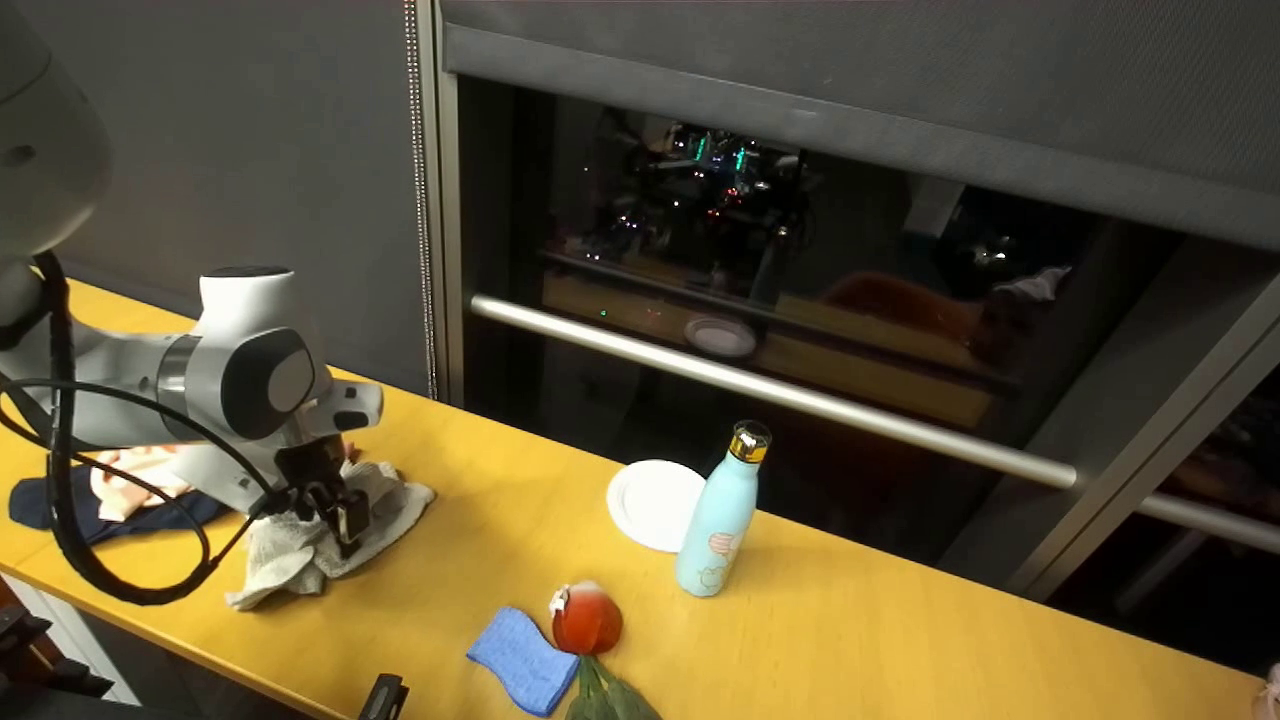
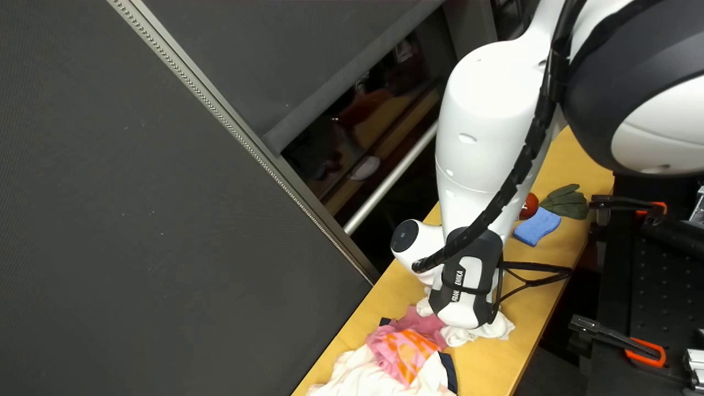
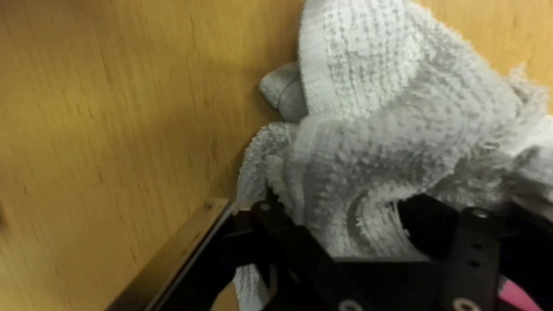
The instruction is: Use the towel to clean the window
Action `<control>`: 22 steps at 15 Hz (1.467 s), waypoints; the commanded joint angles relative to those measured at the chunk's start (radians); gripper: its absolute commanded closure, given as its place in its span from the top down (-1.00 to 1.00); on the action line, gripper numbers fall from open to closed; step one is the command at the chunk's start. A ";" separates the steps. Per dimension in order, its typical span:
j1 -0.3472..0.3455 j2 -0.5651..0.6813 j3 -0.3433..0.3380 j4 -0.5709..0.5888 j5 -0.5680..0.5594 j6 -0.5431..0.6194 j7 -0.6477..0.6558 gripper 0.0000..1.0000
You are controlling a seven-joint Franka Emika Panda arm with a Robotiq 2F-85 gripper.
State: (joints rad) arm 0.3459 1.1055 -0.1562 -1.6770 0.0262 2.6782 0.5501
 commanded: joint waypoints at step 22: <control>0.169 0.022 -0.499 0.082 -0.324 -0.007 0.130 -0.93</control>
State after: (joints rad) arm 0.4914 1.0726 -0.5757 -1.6637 -0.2376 2.6863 0.6198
